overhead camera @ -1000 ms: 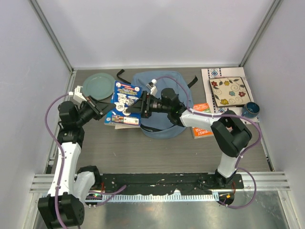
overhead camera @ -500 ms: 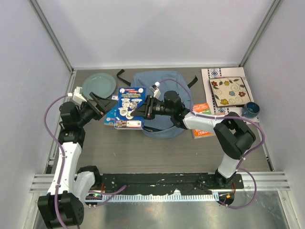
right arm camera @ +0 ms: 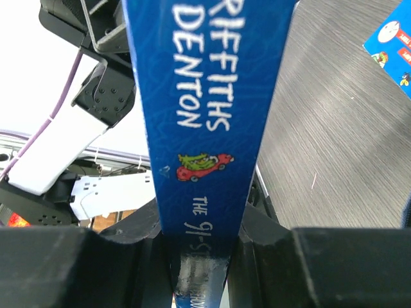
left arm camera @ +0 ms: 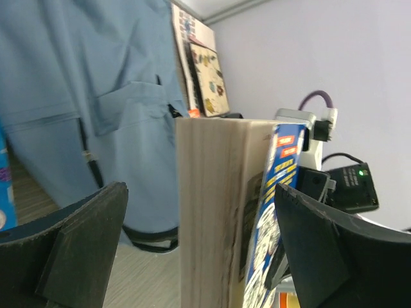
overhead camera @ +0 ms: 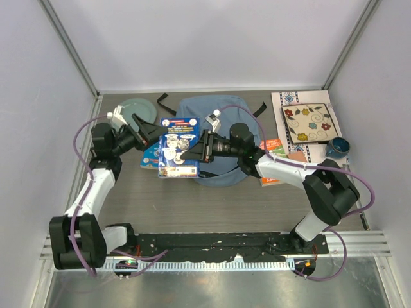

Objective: Pack the student bag
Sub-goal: Pick up the book from the center of the board.

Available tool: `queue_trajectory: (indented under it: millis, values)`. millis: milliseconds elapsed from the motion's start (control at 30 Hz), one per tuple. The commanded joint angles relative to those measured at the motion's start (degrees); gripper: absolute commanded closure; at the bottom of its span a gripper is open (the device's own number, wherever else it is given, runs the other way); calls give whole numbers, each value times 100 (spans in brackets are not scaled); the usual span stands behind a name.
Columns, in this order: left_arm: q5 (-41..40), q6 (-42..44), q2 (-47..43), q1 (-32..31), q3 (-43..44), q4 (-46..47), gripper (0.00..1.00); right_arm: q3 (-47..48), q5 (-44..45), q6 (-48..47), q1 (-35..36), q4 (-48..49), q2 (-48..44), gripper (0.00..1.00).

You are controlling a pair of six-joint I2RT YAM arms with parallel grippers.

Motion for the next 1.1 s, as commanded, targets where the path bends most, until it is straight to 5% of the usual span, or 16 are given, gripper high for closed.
queue_trajectory:
  millis: [0, 633, 833, 1067]
  values:
    - [583, -439, 235, -337, 383, 1527, 1, 30, -224, -98, -14, 753, -324, 99]
    - [1296, -1116, 842, -592, 251, 2960, 3, -102, -1015, 543, -190, 1948, -87, 99]
    - [1462, -1468, 982, -610, 251, 3505, 35, -103, -1077, 500, -252, 1896, -16, 99]
    - [1524, -1617, 1027, -636, 260, 3638, 98, 47, -551, -571, -339, 178, -244, 99]
